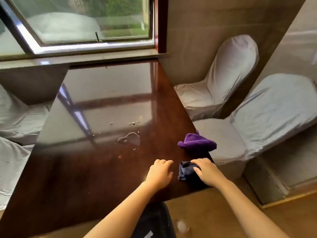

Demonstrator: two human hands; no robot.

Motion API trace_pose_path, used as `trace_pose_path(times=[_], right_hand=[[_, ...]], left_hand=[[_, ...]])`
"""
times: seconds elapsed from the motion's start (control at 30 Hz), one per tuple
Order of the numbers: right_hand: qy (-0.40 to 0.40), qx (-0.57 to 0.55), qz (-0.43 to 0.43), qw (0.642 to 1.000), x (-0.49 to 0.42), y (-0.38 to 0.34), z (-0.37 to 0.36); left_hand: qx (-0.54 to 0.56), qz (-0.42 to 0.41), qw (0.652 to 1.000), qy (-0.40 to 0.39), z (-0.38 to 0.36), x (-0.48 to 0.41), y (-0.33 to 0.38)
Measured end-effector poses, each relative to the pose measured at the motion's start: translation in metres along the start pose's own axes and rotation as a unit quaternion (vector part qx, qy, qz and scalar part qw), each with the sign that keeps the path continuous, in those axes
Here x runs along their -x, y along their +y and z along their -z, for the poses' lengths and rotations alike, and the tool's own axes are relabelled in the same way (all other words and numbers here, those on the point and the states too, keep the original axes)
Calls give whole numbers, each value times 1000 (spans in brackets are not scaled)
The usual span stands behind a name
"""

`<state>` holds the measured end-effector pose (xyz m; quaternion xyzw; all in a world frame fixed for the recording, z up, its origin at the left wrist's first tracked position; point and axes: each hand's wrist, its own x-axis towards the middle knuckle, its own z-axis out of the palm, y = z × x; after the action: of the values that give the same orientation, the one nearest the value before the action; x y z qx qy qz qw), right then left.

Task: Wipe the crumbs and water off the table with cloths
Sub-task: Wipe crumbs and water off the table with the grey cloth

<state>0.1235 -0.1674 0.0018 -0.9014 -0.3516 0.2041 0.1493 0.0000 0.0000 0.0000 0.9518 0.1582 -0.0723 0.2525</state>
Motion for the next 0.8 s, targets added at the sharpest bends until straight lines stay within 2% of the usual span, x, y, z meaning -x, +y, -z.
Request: trace_pose_path(times=[0.17, 0.27, 0.4, 0.5, 0.57, 0.67, 0.8], right_hand=[[-4, 37, 17, 999, 4, 32, -16], [25, 42, 43, 998, 0, 43, -25], [57, 63, 69, 994, -7, 53, -35], [108, 47, 70, 991, -15, 53, -41], [122, 31, 85, 988, -22, 49, -41], [95, -13, 140, 986, -30, 45, -38], [29, -174, 178, 968, -36, 19, -30]], left_hand=[[12, -8, 1000, 7, -30, -10, 23], [7, -18, 1000, 14, -48, -19, 33], [-9, 12, 1000, 17, -66, -29, 43], [1, 27, 997, 66, -71, -34, 45], [26, 33, 994, 101, -69, -36, 43], [59, 23, 988, 142, -58, -33, 38], [81, 2, 973, 216, -32, -25, 19]])
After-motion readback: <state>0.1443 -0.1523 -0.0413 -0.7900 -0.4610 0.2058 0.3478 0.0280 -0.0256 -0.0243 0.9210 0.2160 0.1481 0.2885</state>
